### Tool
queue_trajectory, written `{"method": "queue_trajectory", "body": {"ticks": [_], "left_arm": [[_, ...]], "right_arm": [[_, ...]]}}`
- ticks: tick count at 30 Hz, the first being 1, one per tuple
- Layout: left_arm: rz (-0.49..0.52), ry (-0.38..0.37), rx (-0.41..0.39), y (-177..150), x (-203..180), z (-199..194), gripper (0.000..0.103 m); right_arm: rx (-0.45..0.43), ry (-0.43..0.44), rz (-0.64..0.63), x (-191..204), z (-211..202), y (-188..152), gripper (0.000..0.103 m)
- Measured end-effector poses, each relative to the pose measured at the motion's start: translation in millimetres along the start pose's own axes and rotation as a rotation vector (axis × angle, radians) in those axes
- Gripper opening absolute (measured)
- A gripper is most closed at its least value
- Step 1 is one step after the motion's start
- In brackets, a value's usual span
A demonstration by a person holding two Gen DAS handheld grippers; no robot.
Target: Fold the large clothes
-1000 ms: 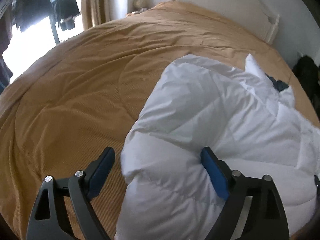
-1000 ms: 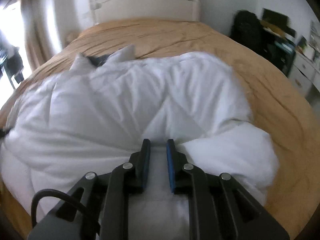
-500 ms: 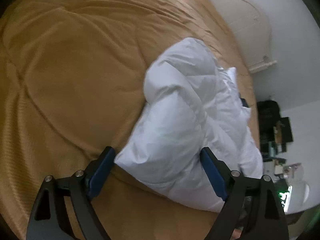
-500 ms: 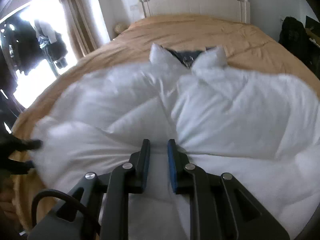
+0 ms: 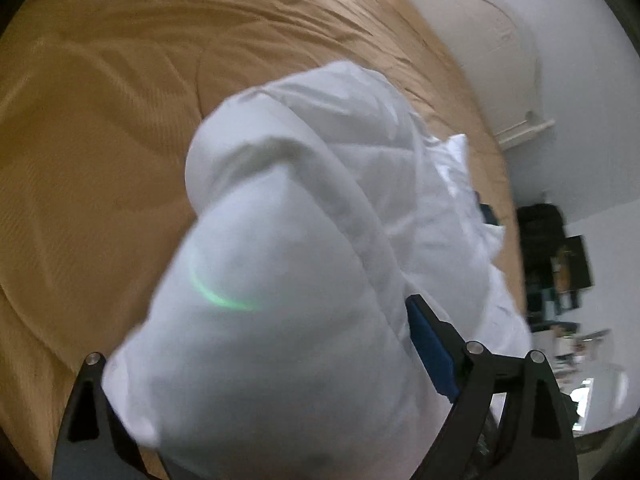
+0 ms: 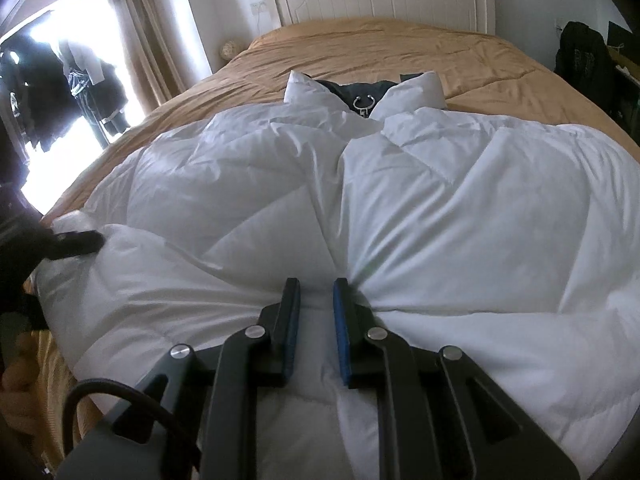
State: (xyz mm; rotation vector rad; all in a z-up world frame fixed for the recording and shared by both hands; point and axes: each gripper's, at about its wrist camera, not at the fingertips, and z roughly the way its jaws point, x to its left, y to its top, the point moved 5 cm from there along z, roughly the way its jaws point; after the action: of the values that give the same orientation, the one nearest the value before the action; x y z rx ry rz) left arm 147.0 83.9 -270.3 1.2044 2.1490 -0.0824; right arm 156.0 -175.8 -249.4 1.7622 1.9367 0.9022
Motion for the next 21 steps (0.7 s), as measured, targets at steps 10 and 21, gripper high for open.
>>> {"method": "queue_trajectory", "body": {"ticks": [10,21], "left_arm": [[0.238,0.235,-0.088,-9.9,-35.0,-10.5,0.047],[0.264,0.246,-0.082,-10.2,-33.1,-11.8,0.047]], "right_arm": [[0.073,0.02,0.083,4.3,-14.9,53.9,0.022],[0.273,-0.135,0.105,-15.6,122.3,138.8,0.028]]}}
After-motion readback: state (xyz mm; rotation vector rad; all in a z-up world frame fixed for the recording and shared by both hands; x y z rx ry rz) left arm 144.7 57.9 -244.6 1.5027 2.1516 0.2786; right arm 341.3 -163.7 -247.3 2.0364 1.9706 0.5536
